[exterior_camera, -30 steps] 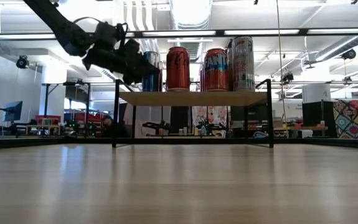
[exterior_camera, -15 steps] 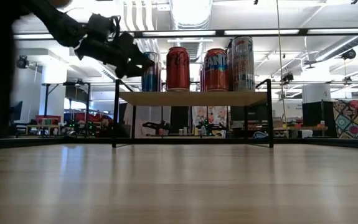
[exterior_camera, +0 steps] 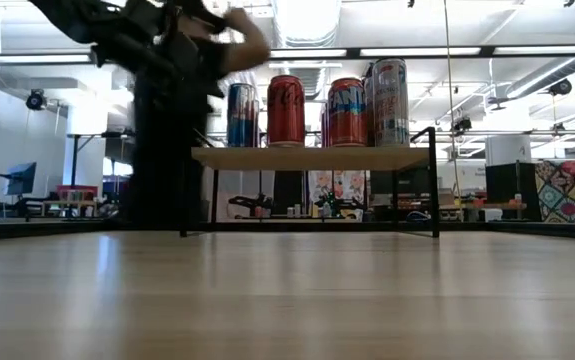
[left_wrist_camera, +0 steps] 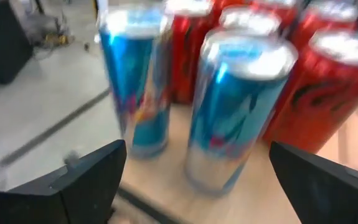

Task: Place canned beverage on shelf
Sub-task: Put the right blue soda can aligned with the other blue soda can on the shelf, then put the right blue soda can aligned with the other blue soda cans on the shelf

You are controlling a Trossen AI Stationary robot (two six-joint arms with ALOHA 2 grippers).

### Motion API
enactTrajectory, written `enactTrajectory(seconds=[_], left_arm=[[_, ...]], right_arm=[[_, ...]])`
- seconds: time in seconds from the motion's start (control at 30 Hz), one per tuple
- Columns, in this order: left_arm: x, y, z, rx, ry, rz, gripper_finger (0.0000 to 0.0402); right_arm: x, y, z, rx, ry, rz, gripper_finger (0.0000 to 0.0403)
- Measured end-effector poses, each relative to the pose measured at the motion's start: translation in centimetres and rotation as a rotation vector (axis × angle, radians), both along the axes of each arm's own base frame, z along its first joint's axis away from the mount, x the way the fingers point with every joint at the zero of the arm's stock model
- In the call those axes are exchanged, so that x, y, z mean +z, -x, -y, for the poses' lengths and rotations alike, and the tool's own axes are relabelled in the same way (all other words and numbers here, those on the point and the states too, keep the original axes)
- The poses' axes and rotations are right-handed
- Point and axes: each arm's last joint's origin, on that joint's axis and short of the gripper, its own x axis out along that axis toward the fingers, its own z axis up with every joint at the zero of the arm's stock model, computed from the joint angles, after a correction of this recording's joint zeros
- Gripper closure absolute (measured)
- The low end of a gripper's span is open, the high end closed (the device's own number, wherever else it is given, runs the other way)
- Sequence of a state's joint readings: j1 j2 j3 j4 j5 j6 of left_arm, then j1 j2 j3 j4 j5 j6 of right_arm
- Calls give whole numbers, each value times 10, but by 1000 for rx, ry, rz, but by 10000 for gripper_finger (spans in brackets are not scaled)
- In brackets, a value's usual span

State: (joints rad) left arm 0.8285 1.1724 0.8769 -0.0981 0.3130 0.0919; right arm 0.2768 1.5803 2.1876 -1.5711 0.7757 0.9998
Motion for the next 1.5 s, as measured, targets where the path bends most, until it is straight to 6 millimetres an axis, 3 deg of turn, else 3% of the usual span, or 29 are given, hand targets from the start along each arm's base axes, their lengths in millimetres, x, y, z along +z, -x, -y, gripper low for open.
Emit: enactTrajectory(seconds=[0.5,0.7,0.9,1.03,1.23,1.5], left_arm=[[-33,-11,-15,128,83,-64,41],[-38,-14,-19,130,92,-63,41],[-31,-10,-15,139,97,-39,41],[-10,4,4,142,93,0,41],[29,25,53,69,67,137,41],[39,15,114,-9,140,181,41]], right_arm=[[-14,-5,-3,6,-42,-48,115],[-15,-5,-3,-7,-53,-44,115],[-15,-6,-3,-6,-52,-45,115],[-18,-8,-4,70,-72,-107,115],[-32,-15,-2,148,-93,-198,115],[-59,-49,-10,397,-143,-163,116]])
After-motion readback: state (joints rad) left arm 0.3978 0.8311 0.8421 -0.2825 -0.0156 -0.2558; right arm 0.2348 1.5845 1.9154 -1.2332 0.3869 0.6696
